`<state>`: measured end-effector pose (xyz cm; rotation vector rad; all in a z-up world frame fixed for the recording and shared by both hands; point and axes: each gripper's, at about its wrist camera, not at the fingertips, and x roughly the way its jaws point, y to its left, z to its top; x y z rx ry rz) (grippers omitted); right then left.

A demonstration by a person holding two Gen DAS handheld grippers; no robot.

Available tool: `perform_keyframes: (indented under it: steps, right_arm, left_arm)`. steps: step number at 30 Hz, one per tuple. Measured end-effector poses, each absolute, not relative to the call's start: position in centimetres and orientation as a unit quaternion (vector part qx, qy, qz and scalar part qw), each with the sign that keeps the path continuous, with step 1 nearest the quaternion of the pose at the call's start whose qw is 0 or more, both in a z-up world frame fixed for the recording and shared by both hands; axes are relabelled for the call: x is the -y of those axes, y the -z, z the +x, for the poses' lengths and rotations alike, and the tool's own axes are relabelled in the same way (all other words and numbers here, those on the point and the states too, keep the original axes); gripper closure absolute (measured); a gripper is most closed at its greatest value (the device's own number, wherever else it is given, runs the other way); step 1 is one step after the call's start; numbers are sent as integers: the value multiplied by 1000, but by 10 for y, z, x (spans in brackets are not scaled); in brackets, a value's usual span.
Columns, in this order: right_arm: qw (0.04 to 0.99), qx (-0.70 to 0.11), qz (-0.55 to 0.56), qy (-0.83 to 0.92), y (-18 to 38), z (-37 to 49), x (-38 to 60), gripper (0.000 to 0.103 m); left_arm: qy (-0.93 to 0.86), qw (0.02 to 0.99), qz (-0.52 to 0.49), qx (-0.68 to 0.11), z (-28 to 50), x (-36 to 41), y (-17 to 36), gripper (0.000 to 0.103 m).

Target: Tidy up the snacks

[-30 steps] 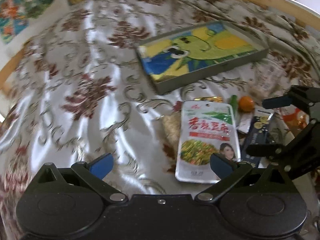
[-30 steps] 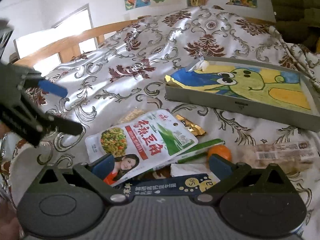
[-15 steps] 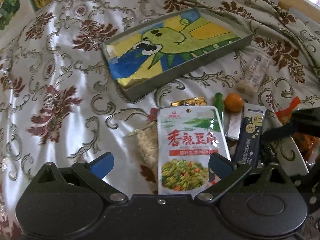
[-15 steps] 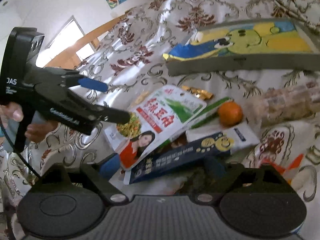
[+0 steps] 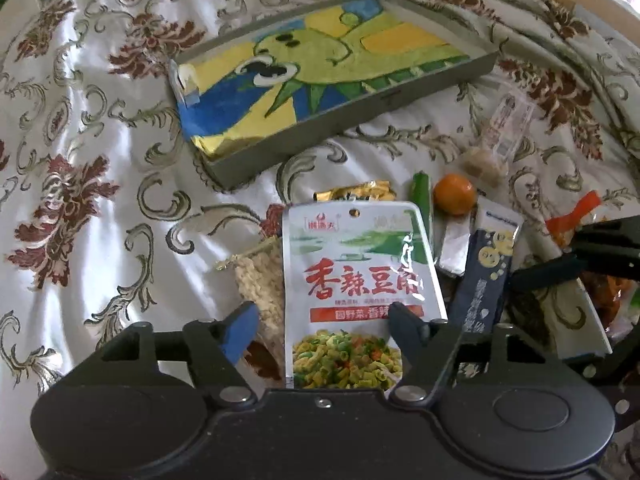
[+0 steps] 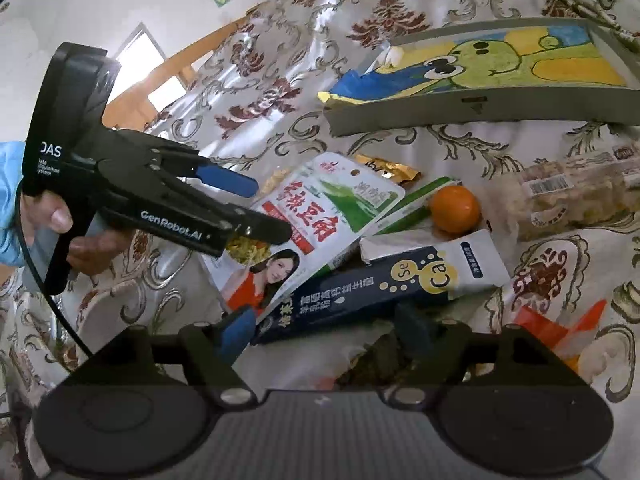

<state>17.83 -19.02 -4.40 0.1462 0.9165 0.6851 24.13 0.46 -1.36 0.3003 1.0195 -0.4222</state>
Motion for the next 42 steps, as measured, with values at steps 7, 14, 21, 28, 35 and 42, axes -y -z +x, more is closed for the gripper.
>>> perform_keyframes:
  steps: [7,14,21,28,35,42]
  right_arm:
    - [838,-438,57,-320,49,191,189,22]
    - [826,-438,167,-312,65,217,205,17]
    - [820,-424,230,-308,74,224,220,57]
    - [822,-394,255,-322,72,225,223,77]
    - [814,-420,255,-309,81,233,216,66]
    - [805,-423,288,-300,86,236,215,60]
  left_arm:
    - [193,837,130,-495,249,-1,18,30]
    - [167,827,53,-535,265,-20,26,22]
    - [170,828,44,-532,262,-26,19,41]
    - [169,844,27,-509,249,-33,-1,68]
    - [168,845,13,-507,253,-33,-4,71]
    - [188,848,22,-495,248,-25,-11,72]
